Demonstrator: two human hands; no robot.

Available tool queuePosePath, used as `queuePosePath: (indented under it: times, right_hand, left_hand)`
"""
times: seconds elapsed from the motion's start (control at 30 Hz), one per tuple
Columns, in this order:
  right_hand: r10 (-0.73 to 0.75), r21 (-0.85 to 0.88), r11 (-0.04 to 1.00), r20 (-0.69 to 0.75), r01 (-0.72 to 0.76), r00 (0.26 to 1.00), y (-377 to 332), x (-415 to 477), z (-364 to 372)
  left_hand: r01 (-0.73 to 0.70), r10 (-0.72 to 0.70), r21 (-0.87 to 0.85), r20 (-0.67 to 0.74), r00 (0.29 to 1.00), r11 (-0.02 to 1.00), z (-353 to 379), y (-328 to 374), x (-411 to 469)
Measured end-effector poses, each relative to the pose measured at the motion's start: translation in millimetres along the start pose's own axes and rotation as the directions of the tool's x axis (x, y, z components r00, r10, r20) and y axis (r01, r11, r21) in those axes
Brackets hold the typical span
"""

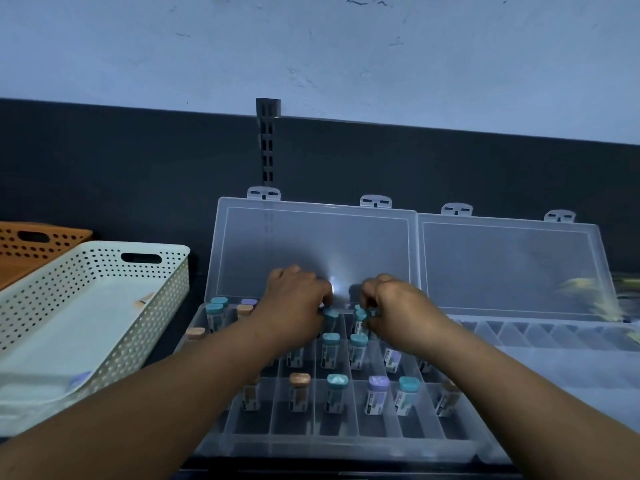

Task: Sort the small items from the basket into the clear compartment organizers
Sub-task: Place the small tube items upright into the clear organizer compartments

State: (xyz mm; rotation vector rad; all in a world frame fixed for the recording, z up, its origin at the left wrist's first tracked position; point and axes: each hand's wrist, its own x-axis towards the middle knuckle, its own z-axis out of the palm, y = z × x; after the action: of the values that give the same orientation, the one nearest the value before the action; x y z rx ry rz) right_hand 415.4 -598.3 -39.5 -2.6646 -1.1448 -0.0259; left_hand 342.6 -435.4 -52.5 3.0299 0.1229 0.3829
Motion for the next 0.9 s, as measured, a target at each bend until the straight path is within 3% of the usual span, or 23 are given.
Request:
queuePosePath:
  times: [0.2, 0.37, 0.73, 0.9]
  right_hand:
    - [-0.006, -0.011, 1.000, -0.023, 0.006, 1.000, -13, 3, -12]
    - [-0.126, -0.108, 0.987, -0.049, 0.120, 0.991, -51, 16, -17]
    - [-0.386, -0.122, 0.913, 0.054, 0.389, 0.921, -178, 65, 16]
    - [-0.448, -0.123, 0.879, 0.125, 0.462, 0.885, -232, 84, 32]
  left_hand:
    - [0.010, -0.010, -0.012, 0.019, 1.000, 1.000, -10, -15, -3]
    - [0.019, -0.021, -0.045, -0.045, 0.999, 0.999, -38, -52, -24]
    - [0.321, -0.322, -0.026, -0.091, 0.942, 0.947, -82, -171, -116]
    - [0.375, -0.374, 0.050, -0.021, 0.927, 0.926, -88, -216, -151]
